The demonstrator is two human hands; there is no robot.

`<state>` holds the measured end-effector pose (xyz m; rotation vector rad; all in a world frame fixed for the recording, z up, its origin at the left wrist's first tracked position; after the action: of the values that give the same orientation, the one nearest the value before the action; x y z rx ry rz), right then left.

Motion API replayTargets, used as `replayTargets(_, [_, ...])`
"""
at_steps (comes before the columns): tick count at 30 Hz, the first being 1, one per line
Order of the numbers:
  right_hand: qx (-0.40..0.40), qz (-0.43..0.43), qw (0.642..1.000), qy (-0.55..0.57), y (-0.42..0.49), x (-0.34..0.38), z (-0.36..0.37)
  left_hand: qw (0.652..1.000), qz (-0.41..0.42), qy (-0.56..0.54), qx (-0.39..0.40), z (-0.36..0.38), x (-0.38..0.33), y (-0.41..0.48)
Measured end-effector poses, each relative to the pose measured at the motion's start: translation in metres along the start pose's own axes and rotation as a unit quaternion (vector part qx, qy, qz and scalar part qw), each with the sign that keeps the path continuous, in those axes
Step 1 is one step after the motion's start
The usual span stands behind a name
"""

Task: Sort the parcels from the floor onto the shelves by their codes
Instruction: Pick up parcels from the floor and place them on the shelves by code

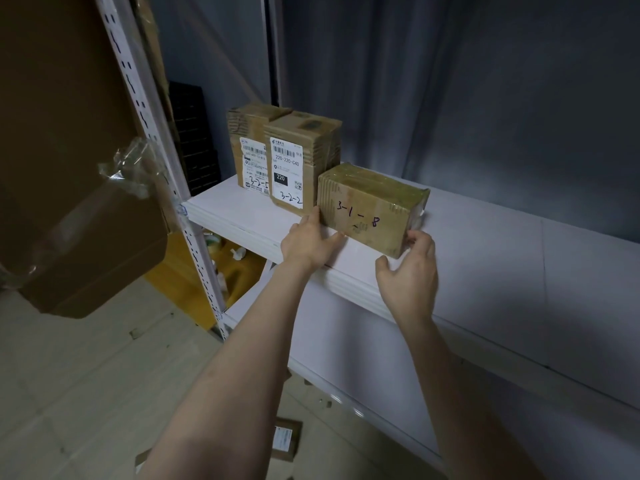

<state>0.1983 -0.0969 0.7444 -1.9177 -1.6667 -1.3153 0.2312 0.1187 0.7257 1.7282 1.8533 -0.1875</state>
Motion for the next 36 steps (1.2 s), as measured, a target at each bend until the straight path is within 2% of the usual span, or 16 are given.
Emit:
replayTargets(15, [0.004,-0.005,0.999,-0.049,0.002,-0.002,0.008,1.0,-0.003,-0.013,0.008,-0.005,-0.001,-0.005])
replayTargets(18, [0.016,0.004,1.0,-0.024,0.003,-0.001,0.006,0.999,-0.005,-0.037,0.012,-0.01,-0.005,-0.005])
replayTargets(21, [0.04,0.024,0.998,0.048,0.018,-0.002,0.001,0.993,-0.001,-0.115,0.027,-0.016,-0.009,-0.003])
replayTargets(24, [0.111,0.054,0.987,0.1,0.05,0.003,0.002,0.982,0.0,-0.184,0.031,-0.018,-0.01,-0.001])
replayTargets(28, [0.252,0.126,0.941,0.19,0.082,0.007,0.014,0.978,-0.002,-0.204,0.031,-0.018,-0.013,-0.002])
replayTargets(30, [0.275,0.127,0.934,0.187,0.087,0.008,0.013,0.977,0.011,-0.213,0.029,-0.02,-0.018,-0.004])
replayTargets(33, [0.255,0.11,0.942,0.188,0.086,0.007,-0.001,0.973,0.025,-0.23,-0.021,-0.033,-0.022,-0.007])
replayTargets(36, [0.25,0.093,0.937,0.227,0.072,0.009,-0.023,0.965,0.016,-0.219,-0.143,-0.062,-0.017,-0.015])
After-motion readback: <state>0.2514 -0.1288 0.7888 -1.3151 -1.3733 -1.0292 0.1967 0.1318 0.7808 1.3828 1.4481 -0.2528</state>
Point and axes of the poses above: each hand's wrist, its own y-axis towards the middle knuckle, its own z-axis out of the palm, x = y × z, the point moved 7 cm from there along y, towards the middle knuckle, and after that the axes turned 14 degrees about z, right-handed, at the moved point
